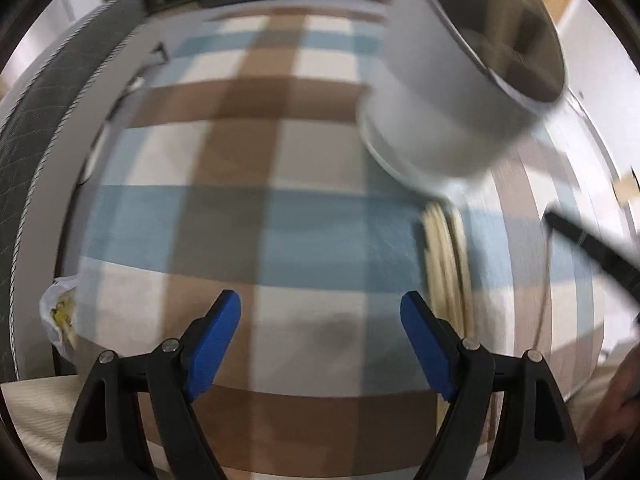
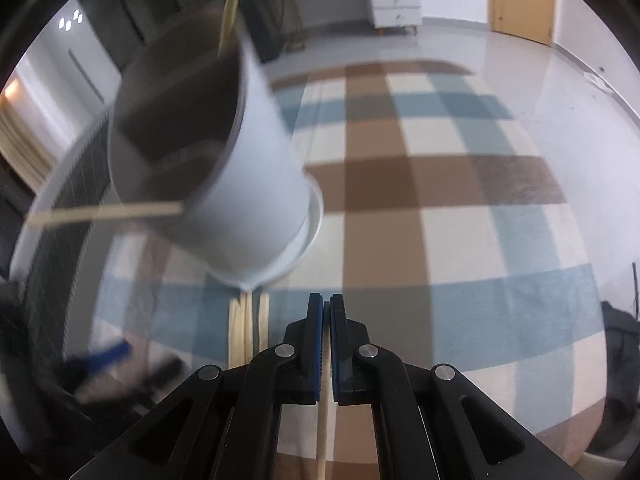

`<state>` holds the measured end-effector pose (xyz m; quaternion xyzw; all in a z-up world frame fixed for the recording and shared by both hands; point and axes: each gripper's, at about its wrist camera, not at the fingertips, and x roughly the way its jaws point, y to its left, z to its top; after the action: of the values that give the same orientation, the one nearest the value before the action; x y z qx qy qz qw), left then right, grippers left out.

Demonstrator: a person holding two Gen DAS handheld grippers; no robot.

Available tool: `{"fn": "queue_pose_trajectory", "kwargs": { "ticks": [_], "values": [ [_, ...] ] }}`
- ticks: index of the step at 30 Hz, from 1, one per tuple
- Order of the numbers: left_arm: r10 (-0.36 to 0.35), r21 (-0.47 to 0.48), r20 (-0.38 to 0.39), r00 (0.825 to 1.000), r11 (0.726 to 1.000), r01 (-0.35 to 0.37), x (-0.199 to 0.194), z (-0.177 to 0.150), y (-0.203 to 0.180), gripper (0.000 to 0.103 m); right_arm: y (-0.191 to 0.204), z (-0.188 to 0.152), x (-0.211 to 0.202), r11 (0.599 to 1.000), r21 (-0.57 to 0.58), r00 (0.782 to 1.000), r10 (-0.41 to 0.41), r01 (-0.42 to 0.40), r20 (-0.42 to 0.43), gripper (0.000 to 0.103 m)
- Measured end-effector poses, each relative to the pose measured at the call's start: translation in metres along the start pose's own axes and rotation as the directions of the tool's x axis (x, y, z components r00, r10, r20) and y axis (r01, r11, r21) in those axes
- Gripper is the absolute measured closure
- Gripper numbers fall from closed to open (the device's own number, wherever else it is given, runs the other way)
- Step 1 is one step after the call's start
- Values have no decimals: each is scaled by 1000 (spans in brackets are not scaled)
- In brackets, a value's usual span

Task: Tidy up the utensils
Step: 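Lower the right tool to the chopstick pile and grasp one chopstick, then grasp a chopstick from the pile with the left tool while the right tool holds its chopstick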

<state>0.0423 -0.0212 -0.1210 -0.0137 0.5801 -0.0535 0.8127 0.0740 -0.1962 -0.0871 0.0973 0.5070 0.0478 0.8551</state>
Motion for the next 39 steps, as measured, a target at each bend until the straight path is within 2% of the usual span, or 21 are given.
{"fn": "queue_pose_trajectory", "kwargs": {
  "ticks": [3,7,14,26,28,29,30,31,33,35,39],
  "values": [
    [8,35,-14,1000,999,-7,5,-3,-11,24,-12,6,-24,998,52,997,17,-21,81,100],
    [22,34,-33,999,999,-21,11,-5,-16,24,-26,13,-39,993,106,991,37,-52,132,100],
    [-1,21,-33,999,1000,2,9,-1,-27,24,-31,14,-47,993,102,988,49,-64,149,100],
    [89,100,-33,995,991,-85,13,4,-49,24,-26,11,-59,996,66,983,40,-53,177,100],
    [95,120,-35,995,989,-91,14,4,-54,29,-27,11,-59,996,72,983,41,-54,177,100],
    [90,126,-39,995,988,-85,13,4,-57,36,-27,11,-59,996,74,984,41,-55,176,100],
    [82,127,-44,996,989,-76,12,5,-58,49,-28,11,-59,996,74,983,42,-56,177,100],
    [68,131,-48,996,989,-62,11,5,-59,57,-27,11,-59,996,72,983,42,-56,178,100],
    [70,151,-46,997,987,-62,9,6,-65,91,-25,11,-61,997,64,982,40,-53,183,100],
    [68,156,-48,997,986,-60,12,8,-73,100,-24,11,-63,997,60,982,44,-56,186,100],
    [62,134,-45,997,989,-55,14,13,-73,102,-22,10,-71,998,52,976,26,-39,216,100]
  ]
}}
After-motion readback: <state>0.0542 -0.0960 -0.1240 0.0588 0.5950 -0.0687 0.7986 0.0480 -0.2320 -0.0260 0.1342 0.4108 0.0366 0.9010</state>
